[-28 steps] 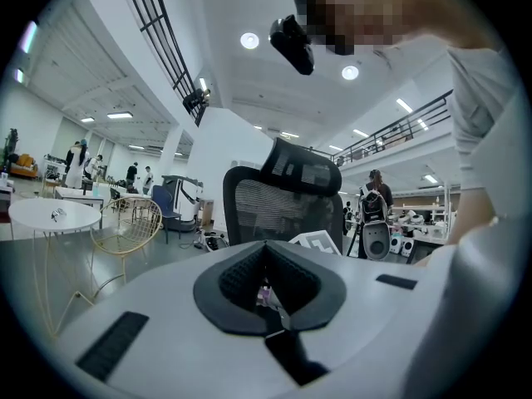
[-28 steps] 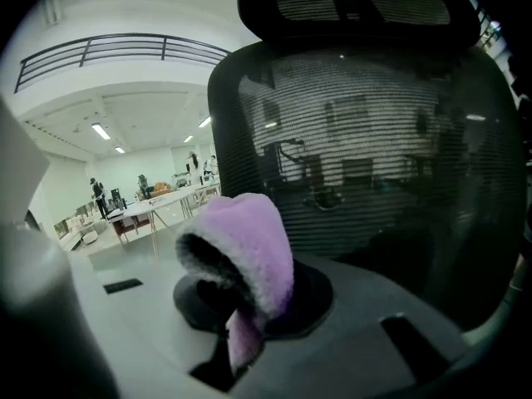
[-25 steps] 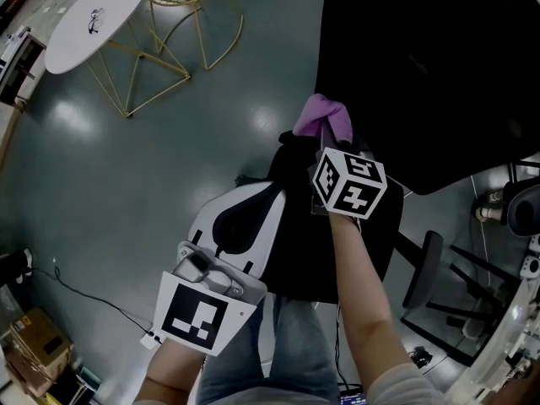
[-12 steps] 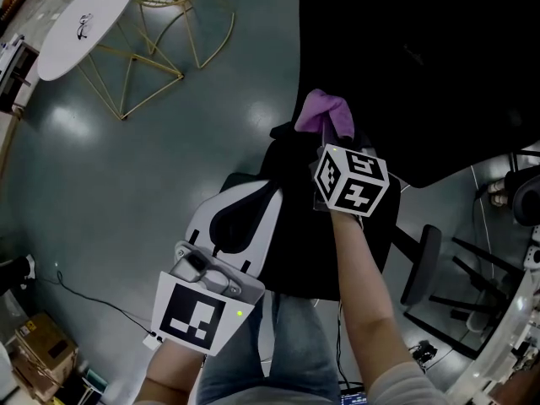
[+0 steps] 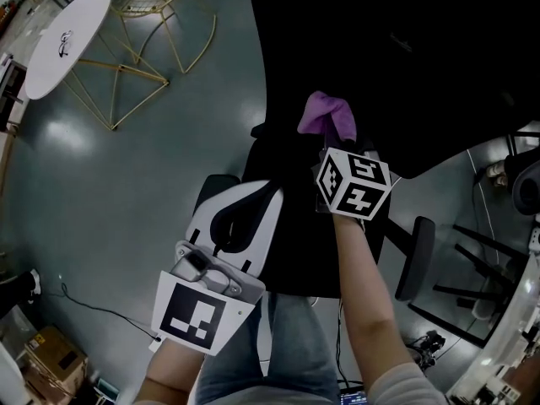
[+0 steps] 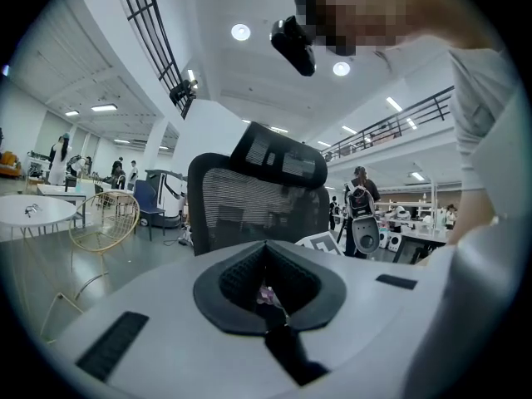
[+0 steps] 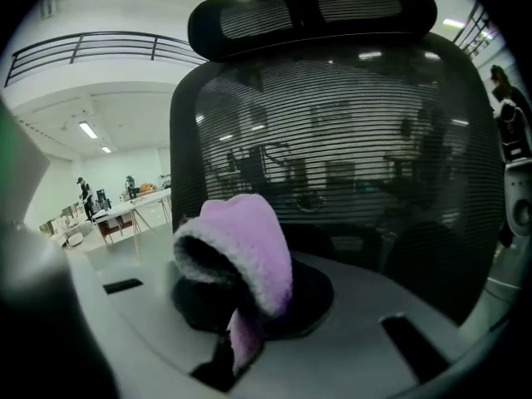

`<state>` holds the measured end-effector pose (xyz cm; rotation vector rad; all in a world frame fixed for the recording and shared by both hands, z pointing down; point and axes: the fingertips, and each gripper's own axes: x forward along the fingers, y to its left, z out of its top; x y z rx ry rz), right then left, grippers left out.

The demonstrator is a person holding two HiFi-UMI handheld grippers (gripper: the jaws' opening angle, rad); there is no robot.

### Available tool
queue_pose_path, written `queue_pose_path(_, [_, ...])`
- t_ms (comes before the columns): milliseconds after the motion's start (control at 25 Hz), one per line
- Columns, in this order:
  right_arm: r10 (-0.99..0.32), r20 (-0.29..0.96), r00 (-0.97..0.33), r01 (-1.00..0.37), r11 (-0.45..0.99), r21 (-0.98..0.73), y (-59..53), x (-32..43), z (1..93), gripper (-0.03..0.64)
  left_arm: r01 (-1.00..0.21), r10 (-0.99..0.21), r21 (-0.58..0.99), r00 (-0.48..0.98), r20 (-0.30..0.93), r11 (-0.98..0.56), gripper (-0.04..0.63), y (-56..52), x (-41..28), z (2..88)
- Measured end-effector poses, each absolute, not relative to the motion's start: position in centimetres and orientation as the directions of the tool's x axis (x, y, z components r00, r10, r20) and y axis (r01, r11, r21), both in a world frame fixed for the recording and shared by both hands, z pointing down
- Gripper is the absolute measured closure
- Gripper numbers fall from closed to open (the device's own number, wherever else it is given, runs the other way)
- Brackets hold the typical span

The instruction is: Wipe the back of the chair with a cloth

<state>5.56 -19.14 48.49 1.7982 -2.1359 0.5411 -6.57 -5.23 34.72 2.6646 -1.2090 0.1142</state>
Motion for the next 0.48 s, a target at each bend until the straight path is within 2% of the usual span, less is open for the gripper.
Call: queue_pose_path(480, [-0.88, 0.469, -0.071, -0.995, 0.034, -0.089, -17.9, 13.5, 49.1, 0.571, -0.684, -0.665, 0.161, 0.73, 0.16, -0.712, 0.583, -5.5, -1.0, 34.9])
